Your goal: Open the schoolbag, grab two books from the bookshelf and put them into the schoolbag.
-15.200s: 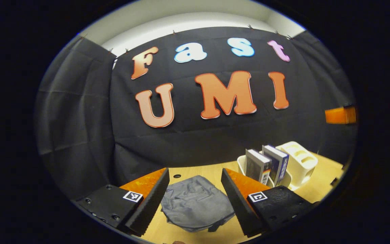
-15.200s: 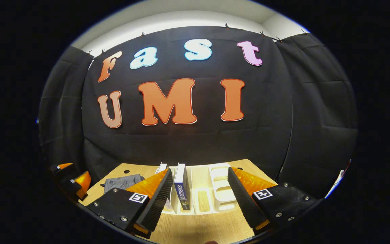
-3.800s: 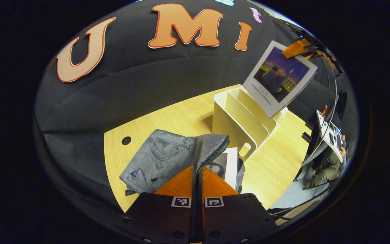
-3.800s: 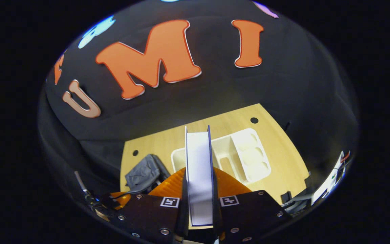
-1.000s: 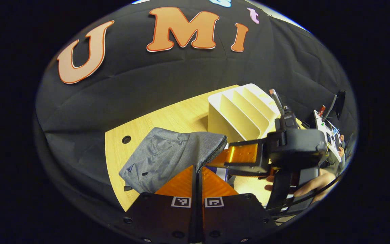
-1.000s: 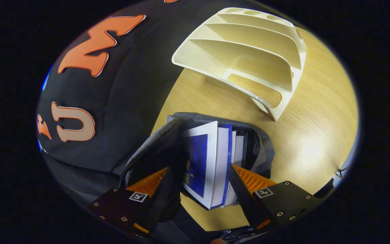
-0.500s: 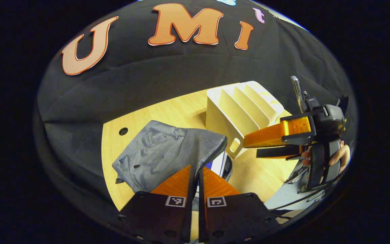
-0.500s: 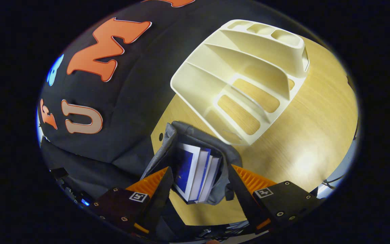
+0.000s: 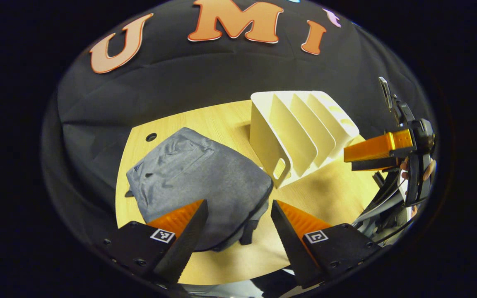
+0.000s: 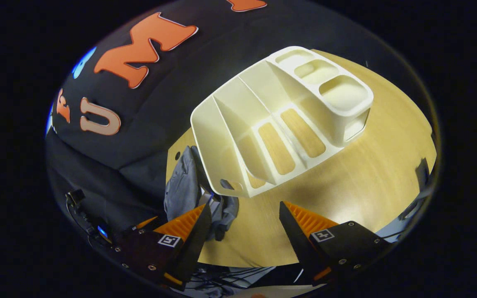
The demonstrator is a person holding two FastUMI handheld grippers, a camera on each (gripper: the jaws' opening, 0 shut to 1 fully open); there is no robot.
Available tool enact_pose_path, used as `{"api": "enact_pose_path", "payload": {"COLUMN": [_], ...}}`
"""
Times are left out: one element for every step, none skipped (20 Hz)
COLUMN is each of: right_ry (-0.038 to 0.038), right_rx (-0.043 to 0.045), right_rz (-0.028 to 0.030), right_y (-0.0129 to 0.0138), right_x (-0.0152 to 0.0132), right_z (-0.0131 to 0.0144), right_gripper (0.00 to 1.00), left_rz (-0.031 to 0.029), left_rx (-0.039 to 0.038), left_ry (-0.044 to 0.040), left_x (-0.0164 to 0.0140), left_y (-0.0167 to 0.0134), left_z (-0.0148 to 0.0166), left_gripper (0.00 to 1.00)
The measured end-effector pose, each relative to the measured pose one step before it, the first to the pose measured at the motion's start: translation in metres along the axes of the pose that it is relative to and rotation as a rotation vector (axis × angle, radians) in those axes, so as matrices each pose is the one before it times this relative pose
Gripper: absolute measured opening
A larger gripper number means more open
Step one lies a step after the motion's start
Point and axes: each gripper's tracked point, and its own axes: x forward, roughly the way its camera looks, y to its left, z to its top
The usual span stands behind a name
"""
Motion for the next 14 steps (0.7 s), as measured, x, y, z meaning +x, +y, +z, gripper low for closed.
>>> {"api": "enact_pose_path", "payload": {"right_ry": [0.00766,-0.00348,-0.01294,-0.02116,-0.02857,-0.03821,-0.04558,-0.04935,-0.05368,-0.05816,-0.05845,-0.05975,-0.06124,-0.05715], "right_rx": [-0.04629,-0.04421,-0.04279,-0.03963,-0.03683,-0.03086,-0.02721,-0.02725,-0.03022,-0.03168,-0.02819,-0.02667,-0.01999,-0.01344], "right_rz": [-0.01115,-0.00309,-0.00337,-0.00123,-0.00172,-0.00439,-0.00326,-0.00494,-0.00415,-0.00857,-0.01406,-0.01119,-0.01071,-0.00798], "right_y": [-0.01082,-0.00692,-0.00625,-0.00471,-0.00352,-0.00177,-0.00128,-0.00114,-0.00004,-0.00165,-0.00222,-0.00081,-0.00177,-0.00226], "right_x": [-0.00220,-0.00189,-0.00229,-0.00345,-0.00554,-0.00601,-0.00641,-0.00894,-0.00732,-0.00861,-0.00695,-0.00838,-0.01004,-0.00691], "right_z": [0.00157,0.00181,0.00496,0.00614,0.00894,0.01163,0.01354,0.01455,0.01613,0.01659,0.01745,0.02012,0.01731,0.01702], "right_gripper": [0.98,0.98,0.98,0.98,0.98,0.99,0.98,0.98,0.98,0.98,0.98,0.98,0.98,0.98], "left_rz": [0.01475,0.01732,0.01605,0.01626,0.01204,0.01008,0.00683,0.01138,0.01627,0.00468,0.00306,-0.00012,-0.00176,-0.00490], "left_rx": [-0.02757,-0.02305,-0.02119,-0.01854,-0.01527,-0.01192,-0.00645,0.00170,0.00775,0.00955,0.00778,0.00649,0.00373,-0.00048], "left_ry": [-0.01582,-0.01905,-0.02595,-0.03228,-0.04099,-0.04705,-0.05012,-0.04766,-0.05428,-0.05927,-0.05613,-0.05661,-0.05457,-0.04931], "left_x": [0.00082,0.00116,0.00026,0.00015,-0.00198,-0.00199,-0.00007,-0.00186,-0.00191,-0.00073,-0.00046,0.00016,0.00098,0.00205], "left_y": [-0.00915,-0.00638,-0.00799,-0.00832,-0.00939,-0.00890,-0.01011,-0.00744,-0.00600,-0.00684,-0.00781,-0.00871,-0.00669,-0.00495], "left_z": [0.00098,0.00251,0.00477,0.00842,0.01148,0.01489,0.01612,0.01709,0.01801,0.02021,0.01781,0.01849,0.01718,0.01597], "left_gripper": [0.98,0.98,0.98,0.98,0.98,0.98,0.98,0.98,0.98,0.98,0.98,0.97,0.97,0.97]}}
